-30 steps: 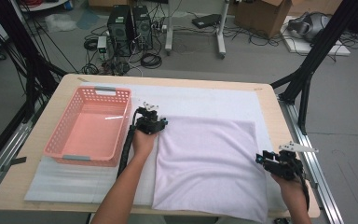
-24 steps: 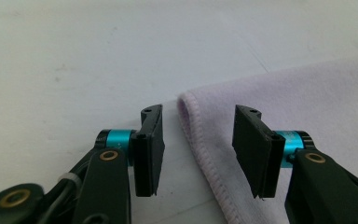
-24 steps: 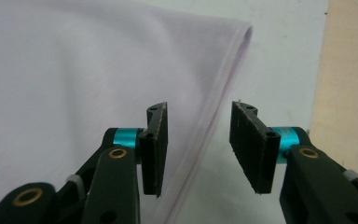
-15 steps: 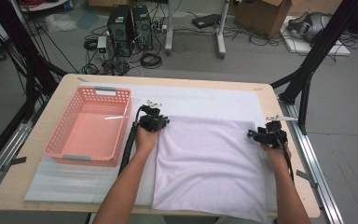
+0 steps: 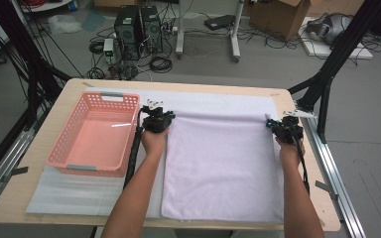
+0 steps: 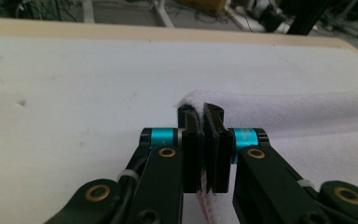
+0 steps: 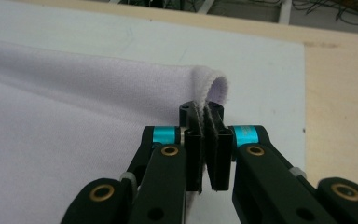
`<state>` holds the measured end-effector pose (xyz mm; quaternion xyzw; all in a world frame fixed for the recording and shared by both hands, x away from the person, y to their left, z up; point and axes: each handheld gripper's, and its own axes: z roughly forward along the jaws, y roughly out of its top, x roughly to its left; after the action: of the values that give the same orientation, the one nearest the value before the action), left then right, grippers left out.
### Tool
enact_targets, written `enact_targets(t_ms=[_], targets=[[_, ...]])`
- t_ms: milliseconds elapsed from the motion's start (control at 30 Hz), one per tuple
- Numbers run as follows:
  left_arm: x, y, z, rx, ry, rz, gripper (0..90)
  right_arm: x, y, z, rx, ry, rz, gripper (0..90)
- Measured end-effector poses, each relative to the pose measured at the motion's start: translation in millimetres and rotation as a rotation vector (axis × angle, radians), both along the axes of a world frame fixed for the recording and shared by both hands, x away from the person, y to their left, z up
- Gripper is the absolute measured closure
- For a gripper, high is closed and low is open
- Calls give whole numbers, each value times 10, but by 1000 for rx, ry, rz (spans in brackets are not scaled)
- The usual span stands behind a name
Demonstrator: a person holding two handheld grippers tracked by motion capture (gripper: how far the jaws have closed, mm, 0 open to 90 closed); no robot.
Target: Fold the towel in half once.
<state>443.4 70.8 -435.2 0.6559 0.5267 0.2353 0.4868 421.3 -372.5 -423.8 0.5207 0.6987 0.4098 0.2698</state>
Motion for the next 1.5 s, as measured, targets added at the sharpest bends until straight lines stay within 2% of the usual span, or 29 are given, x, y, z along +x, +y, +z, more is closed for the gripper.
enact_targets(t_ms=[33, 67, 100, 133, 167, 233, 333, 400, 467, 500, 533, 567, 600, 633, 667, 700, 733, 833, 900, 933, 1033, 1100, 1167, 1233, 1300, 1333, 1400, 1500], targets=[[5, 9, -12, 6, 3, 7, 852, 13, 25, 8, 1, -25, -9, 861], [13, 24, -24, 3, 19, 20, 811, 37, 43, 10, 16, -18, -24, 776], [22, 53, -37, -8, 41, 19, 714, 66, 46, 0, 30, -3, -51, 663], [23, 75, -47, -19, 55, 15, 636, 74, 36, -6, 51, 8, -75, 660], [18, 94, -47, -16, 59, -1, 614, 70, 14, -6, 76, 13, -75, 650], [5, 105, -44, -21, 65, -31, 571, 52, -11, 14, 68, 20, -67, 650], [-30, 85, -30, -20, 76, -102, 565, -2, -31, 67, 69, 29, -29, 670], [-60, 61, -23, -12, 88, -160, 600, -44, -27, 106, 52, 39, 14, 704], [-86, 36, -31, -12, 119, -211, 628, -85, -11, 127, 26, 69, 67, 726], [-102, 16, -40, -3, 130, -230, 651, -103, -1, 125, 44, 93, 101, 726], [-119, 0, -53, 7, 138, -242, 661, -125, 11, 121, 34, 114, 130, 727], [-147, -8, -74, 11, 131, -233, 677, -153, 28, 110, 10, 129, 149, 730], [-166, -8, -98, 11, 132, -225, 703, -163, 40, 93, 12, 165, 182, 731], [-176, -9, -125, 16, 145, -222, 716, -175, 64, 74, 10, 198, 209, 731], [-188, -15, -157, 21, 158, -217, 716, -193, 100, 56, -16, 217, 230, 734], [-191, -16, -180, 30, 173, -218, 716, -215, 131, 37, -43, 212, 249, 740], [-197, -24, -175, 34, 170, -208, 718, -239, 154, 17, -53, 210, 261, 743], [-212, -59, -162, 105, 157, -193, 755, -294, 178, -105, -93, 249, 262, 765], [-214, -55, -155, 109, 162, -173, 766, -352, 122, -170, -82, 220, 238, 793], [-216, -48, -150, 120, 161, -163, 768, -373, 85, -178, -81, 209, 209, 803], [-225, -9, -134, 120, 162, -157, 767, -430, 9, -165, -123, 190, 133, 802], [-258, 34, -118, 87, 147, -152, 743, -478, -33, -145, -113, 177, 104, 761], [-313, 74, -97, 51, 125, -166, 713, -540, -81, -120, -62, 157, 111, 734], [-387, 98, -70, 17, 99, -208, 665, -624, -93, -83, -27, 135, 119, 710], [-451, 93, -27, -7, 104, -264, 591, -719, -85, -48, -11, 111, 136, 684], [-499, 81, -3, -21, 89, -275, 545, -772, -72, -31, -5, 104, 148, 675], [-609, 69, 46, -30, 37, -307, 548, -879, -44, -8, -2, 87, 173, 650], [-744, 69, 110, -45, 1, -369, 499, -1042, -1, 8, 13, 74, 200, 582]])
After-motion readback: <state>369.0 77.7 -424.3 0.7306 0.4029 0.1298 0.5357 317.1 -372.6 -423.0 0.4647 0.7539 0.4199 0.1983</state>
